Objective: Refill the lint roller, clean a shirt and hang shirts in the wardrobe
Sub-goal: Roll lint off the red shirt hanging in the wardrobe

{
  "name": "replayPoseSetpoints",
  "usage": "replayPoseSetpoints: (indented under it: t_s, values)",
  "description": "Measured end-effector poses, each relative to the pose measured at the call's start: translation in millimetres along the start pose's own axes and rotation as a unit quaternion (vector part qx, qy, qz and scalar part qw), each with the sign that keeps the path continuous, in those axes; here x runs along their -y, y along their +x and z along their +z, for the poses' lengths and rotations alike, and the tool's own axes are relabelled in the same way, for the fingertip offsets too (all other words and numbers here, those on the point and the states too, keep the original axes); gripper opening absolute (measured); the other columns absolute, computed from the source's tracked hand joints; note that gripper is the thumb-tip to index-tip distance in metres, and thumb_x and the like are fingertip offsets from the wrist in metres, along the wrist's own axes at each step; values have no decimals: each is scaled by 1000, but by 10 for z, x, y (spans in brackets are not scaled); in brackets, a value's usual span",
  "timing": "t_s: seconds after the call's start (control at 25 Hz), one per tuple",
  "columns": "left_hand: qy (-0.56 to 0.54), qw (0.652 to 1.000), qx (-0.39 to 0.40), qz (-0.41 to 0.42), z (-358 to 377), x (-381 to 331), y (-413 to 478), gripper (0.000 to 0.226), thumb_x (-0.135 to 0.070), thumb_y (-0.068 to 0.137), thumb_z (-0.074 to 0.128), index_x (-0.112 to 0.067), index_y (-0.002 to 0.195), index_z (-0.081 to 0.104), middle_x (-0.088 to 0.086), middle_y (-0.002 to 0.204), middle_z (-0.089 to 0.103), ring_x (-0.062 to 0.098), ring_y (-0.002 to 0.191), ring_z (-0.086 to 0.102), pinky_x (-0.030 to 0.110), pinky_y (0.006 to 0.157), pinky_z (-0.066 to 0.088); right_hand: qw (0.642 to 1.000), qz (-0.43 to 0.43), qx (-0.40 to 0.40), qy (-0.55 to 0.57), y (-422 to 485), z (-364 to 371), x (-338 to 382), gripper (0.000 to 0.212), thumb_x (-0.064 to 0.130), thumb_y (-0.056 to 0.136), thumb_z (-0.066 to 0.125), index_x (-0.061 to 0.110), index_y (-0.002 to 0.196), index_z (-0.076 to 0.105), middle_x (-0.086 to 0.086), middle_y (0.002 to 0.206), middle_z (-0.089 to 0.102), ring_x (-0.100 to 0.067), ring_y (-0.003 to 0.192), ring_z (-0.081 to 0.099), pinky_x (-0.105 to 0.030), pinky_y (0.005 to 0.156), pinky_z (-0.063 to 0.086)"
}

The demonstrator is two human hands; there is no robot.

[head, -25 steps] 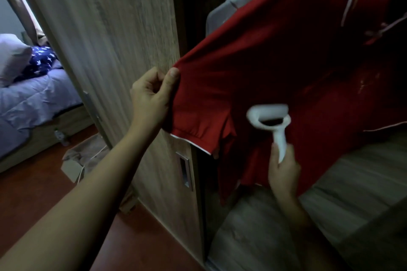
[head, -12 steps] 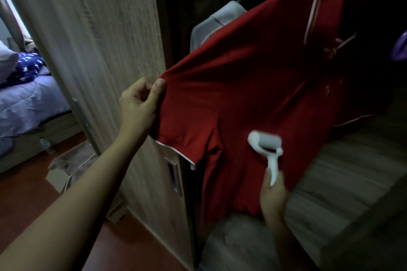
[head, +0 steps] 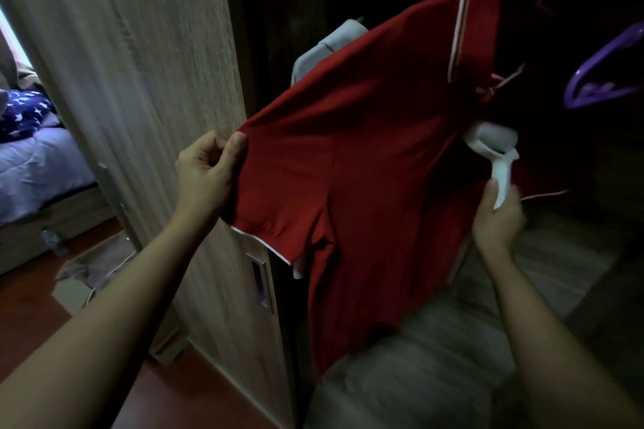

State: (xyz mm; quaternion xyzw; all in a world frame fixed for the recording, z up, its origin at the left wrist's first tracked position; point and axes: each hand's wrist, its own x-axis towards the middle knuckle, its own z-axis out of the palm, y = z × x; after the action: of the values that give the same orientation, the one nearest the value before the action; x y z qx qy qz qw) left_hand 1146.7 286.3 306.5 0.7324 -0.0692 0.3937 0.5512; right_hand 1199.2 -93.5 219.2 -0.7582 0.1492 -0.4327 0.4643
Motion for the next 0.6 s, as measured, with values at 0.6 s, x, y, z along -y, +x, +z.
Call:
replayPoseSetpoints:
  t_s: [0.6]
  values:
    - [7, 1000, 15, 9, -12, -33, 1, 40, -51, 81, 55, -23, 57, 40, -1, 55, 38, 3, 52, 33, 22, 49, 30, 980, 46, 191, 23, -1740, 97, -59, 43, 45, 91, 45, 4, 92, 59, -14, 69, 65, -32, 65, 65, -28, 57, 37]
